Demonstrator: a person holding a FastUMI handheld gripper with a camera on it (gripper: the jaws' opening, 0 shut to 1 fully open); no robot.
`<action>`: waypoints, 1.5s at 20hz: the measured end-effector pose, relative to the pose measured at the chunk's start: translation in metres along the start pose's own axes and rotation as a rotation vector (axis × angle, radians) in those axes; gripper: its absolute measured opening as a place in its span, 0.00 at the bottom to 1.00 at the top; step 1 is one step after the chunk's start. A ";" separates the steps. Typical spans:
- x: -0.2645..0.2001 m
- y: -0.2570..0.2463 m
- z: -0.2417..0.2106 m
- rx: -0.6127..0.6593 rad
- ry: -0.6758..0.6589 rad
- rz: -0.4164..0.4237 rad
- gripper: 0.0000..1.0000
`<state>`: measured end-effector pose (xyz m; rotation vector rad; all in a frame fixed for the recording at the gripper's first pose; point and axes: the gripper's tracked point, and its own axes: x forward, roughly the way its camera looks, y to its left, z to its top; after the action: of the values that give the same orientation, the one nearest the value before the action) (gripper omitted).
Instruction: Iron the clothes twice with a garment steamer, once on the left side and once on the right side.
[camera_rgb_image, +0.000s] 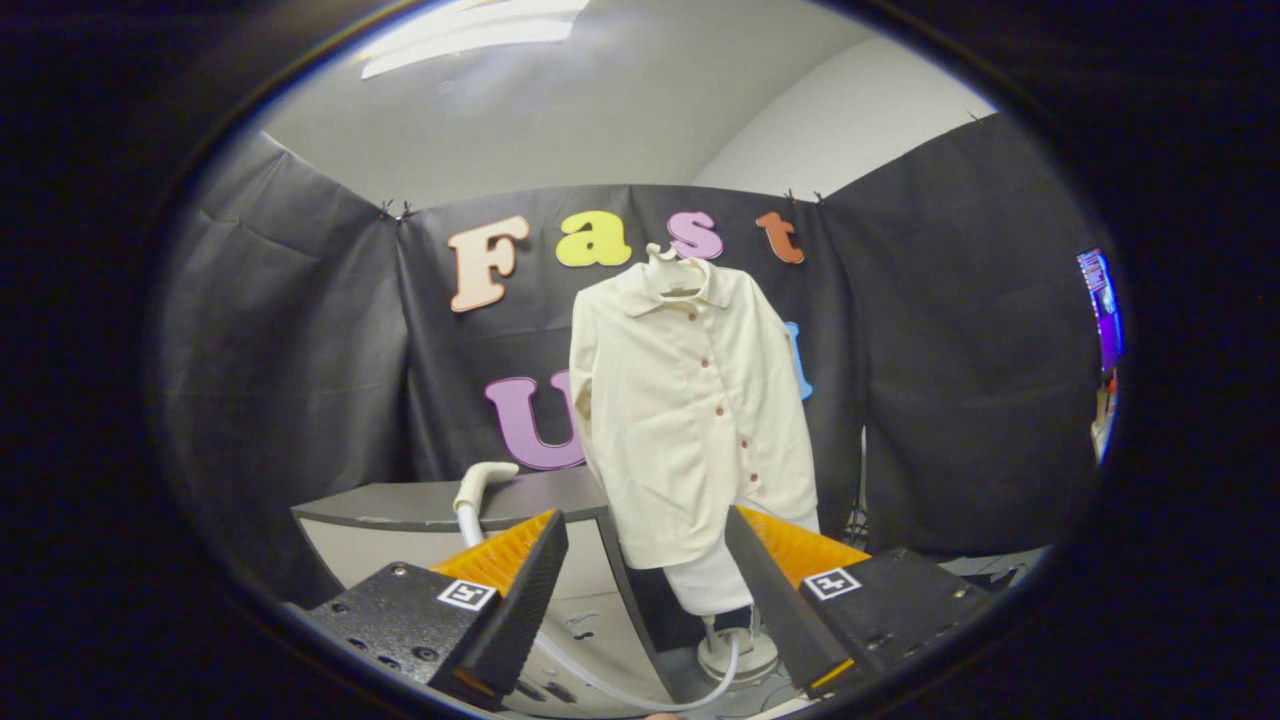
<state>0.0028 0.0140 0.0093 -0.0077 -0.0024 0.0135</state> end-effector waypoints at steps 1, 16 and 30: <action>0.001 0.004 0.000 -0.002 0.006 0.007 0.96; 0.058 0.089 0.044 -0.078 0.005 0.063 0.96; 0.214 0.219 -0.005 -0.088 0.253 0.294 0.96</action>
<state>0.2143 0.2355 0.0036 -0.0975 0.2509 0.3064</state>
